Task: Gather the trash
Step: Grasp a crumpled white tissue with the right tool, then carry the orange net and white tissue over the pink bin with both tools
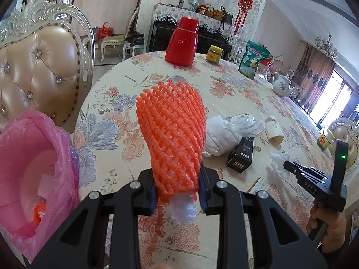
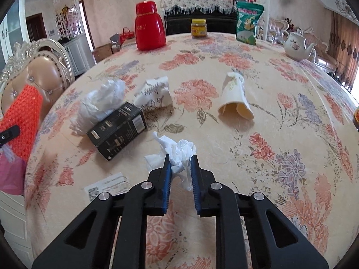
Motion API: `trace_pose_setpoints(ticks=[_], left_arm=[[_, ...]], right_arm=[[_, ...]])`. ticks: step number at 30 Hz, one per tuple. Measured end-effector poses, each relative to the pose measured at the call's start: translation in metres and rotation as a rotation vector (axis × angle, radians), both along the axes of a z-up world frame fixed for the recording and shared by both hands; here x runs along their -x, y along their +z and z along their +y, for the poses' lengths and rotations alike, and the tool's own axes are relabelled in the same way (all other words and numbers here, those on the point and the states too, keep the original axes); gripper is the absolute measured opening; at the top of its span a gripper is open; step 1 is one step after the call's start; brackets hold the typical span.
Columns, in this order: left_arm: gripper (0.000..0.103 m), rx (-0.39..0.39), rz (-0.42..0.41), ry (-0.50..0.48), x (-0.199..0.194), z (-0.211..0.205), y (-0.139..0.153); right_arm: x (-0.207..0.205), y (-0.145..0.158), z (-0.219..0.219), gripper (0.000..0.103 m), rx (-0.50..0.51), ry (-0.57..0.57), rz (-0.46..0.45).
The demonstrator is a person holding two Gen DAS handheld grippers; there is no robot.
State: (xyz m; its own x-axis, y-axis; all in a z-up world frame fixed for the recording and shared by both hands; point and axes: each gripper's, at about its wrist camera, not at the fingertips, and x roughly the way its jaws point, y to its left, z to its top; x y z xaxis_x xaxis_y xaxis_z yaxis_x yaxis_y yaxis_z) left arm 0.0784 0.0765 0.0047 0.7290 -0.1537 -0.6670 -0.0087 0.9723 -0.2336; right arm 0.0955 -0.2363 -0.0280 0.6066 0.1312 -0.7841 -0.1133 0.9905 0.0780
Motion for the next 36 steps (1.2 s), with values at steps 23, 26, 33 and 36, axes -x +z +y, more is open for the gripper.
trace_pose_setpoints(ticks=[23,26,33,36], left_arm=[[0.028,-0.013,-0.125,0.173,0.055,0.09,0.048],[0.028,-0.017,-0.137,0.202,0.064,0.106,0.052],[0.028,-0.023,-0.155,0.262,0.085,0.141,0.058],[0.028,-0.022,-0.158,0.285,0.092,0.154,0.057]], right_arm=[[0.017,0.073,0.062,0.018,-0.05,0.109,-0.158],[0.016,0.08,0.079,0.018,-0.051,0.135,-0.17],[0.016,0.09,0.123,0.018,-0.062,0.205,-0.186],[0.015,0.093,0.144,0.018,-0.066,0.24,-0.188]])
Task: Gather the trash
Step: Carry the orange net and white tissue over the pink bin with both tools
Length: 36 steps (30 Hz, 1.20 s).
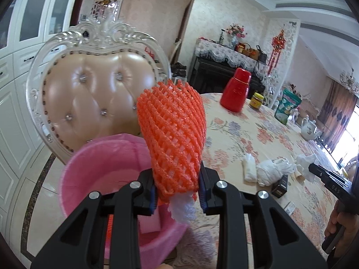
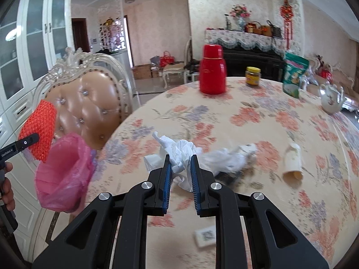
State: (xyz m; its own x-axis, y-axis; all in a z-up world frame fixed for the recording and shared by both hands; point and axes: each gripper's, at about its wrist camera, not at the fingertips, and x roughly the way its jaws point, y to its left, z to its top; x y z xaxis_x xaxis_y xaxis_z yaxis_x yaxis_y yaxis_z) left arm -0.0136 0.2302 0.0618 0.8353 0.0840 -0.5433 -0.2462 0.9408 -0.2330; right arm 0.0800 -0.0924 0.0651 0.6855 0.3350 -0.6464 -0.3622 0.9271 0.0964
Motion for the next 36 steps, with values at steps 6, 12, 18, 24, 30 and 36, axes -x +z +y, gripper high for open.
trace_pose_setpoints(ticks=[6,12,18,24,30,36], left_arm=[[0.028,0.007,0.0,0.037,0.015,0.026,-0.003],[0.028,0.016,0.005,0.069,0.024,0.05,-0.007],[0.028,0.015,0.012,0.092,0.03,0.065,-0.01],[0.028,0.021,0.021,0.102,0.033,0.077,-0.014],[0.028,0.027,0.031,0.11,0.034,0.085,-0.018],[0.028,0.029,0.04,0.117,0.035,0.092,-0.02]], right_arm=[[0.002,0.005,0.043,0.018,-0.004,0.069,-0.008],[0.004,0.009,0.093,0.018,0.0,0.153,-0.008],[0.006,0.008,0.136,0.018,-0.001,0.225,0.003],[0.005,0.003,0.172,0.018,0.0,0.281,0.016],[0.005,-0.003,0.207,0.018,0.003,0.342,0.031],[0.004,-0.012,0.234,0.018,0.006,0.387,0.051]])
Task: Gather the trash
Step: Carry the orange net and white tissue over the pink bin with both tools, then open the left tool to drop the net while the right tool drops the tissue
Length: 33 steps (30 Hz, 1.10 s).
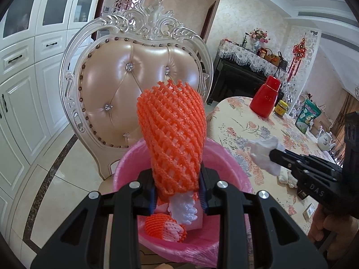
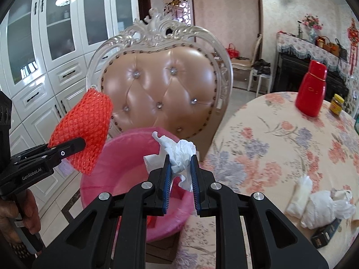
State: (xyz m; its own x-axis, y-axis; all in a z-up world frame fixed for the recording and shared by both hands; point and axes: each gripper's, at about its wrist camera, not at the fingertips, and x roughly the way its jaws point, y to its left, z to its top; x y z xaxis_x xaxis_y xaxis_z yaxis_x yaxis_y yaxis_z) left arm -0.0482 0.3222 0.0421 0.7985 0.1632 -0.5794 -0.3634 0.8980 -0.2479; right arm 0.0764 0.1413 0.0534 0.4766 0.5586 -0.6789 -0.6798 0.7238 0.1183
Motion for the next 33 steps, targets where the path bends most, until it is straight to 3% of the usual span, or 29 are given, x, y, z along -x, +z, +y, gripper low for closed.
trace_pose_setpoints(ticks=[14,16,18,20,23,26,33], left_arm=[[0.03,0.002,0.015,0.001,-0.006,0.008,-0.002],[0.036,0.003,0.02,-0.002,-0.008,0.009,-0.003],[0.042,0.012,0.024,-0.004,-0.012,0.009,-0.004],[0.042,0.015,0.035,-0.003,-0.015,0.01,-0.007],[0.043,0.025,0.05,-0.002,-0.019,0.012,-0.011],[0.06,0.022,0.062,0.006,-0.023,0.012,-0.014],[0.06,0.019,0.068,0.007,-0.025,0.009,-0.014]], right_arm=[[-0.016,-0.016,0.036,0.019,0.021,0.043,0.03],[-0.018,-0.018,0.037,0.023,0.027,0.041,0.036],[-0.019,-0.019,0.037,0.041,0.029,0.038,0.035],[-0.019,-0.019,0.036,0.053,0.026,0.036,0.029],[-0.021,-0.021,0.032,0.053,0.031,0.025,0.029],[-0.024,-0.023,0.025,0.053,0.032,0.014,0.034],[-0.025,-0.021,0.007,0.057,0.023,-0.01,0.032]])
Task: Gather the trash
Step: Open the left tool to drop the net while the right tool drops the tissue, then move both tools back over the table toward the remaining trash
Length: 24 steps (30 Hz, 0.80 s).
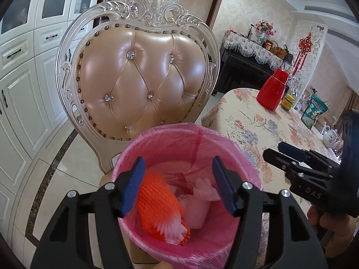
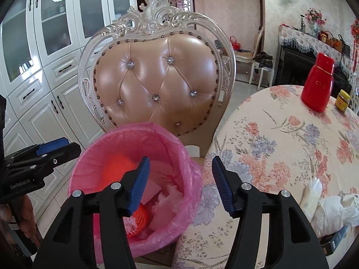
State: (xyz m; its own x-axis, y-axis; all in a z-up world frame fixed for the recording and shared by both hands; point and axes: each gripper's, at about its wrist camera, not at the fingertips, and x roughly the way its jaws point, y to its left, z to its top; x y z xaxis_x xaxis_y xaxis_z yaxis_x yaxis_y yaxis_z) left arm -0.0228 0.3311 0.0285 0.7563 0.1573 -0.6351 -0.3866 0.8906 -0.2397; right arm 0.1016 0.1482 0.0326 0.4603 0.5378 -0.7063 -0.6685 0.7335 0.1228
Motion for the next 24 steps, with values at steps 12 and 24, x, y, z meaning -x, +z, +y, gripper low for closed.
trace_pose_setpoints(ticks=[12,24], left_arm=[[0.06,-0.013,-0.011,-0.048,-0.005,-0.029,0.007],[0.06,-0.02,-0.014,-0.13,-0.024,-0.078,0.008]], right_arm=[[0.005,0.007,-0.045,0.061,-0.021,-0.065,-0.022],[0.003,0.008,-0.12,0.067,-0.019,-0.184,-0.046]])
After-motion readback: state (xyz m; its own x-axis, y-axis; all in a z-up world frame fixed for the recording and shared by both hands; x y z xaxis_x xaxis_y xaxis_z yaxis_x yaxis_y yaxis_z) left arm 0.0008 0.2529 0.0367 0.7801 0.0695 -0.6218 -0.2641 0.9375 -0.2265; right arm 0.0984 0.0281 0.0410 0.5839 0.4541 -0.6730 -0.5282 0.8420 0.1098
